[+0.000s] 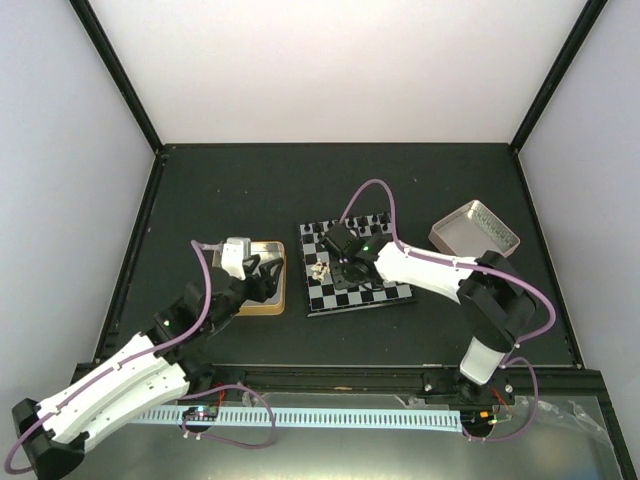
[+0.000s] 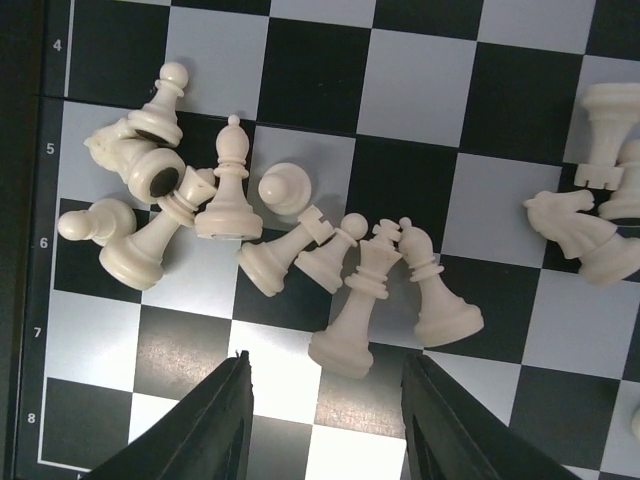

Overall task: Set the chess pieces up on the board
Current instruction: Pick up the chess piece from the chessboard.

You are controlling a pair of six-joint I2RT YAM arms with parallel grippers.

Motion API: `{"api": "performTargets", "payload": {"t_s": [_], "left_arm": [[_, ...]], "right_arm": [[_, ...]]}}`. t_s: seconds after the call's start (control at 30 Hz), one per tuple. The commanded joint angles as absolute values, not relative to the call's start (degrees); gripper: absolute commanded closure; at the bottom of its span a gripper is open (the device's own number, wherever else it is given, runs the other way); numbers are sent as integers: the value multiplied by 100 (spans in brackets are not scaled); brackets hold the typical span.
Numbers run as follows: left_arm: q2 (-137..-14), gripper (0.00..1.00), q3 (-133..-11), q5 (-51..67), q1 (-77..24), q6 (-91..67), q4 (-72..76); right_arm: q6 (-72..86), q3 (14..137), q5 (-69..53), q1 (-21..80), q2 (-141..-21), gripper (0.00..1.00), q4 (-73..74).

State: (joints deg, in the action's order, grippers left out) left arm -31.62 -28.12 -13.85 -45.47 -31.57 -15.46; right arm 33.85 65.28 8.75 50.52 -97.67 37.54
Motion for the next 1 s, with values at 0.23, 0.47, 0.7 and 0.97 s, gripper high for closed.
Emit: {"api": "performTargets", "payload": {"t_s": [0.23,0.47,0.7,0.97], "left_arm": [[-3686,32,-2799,-1768,-4569,-3292,-1125],[-3779,32,-2830,-1737,-4566,-3583,-1215],[-3788,32,-2813,-1673,-4562,-3713,-1274],[-3782,32,-2821,-1558,-4562,-3781,-1317]], "right_arm": [[3394,6673,1057,5106,-10060,60,3567],[3360,6806,1099,5101,-10185,68,3681],[3558,6872,1231,5100,-10354,71,3924],[3683,6929,1282,5097,-10538,73,4150]]}}
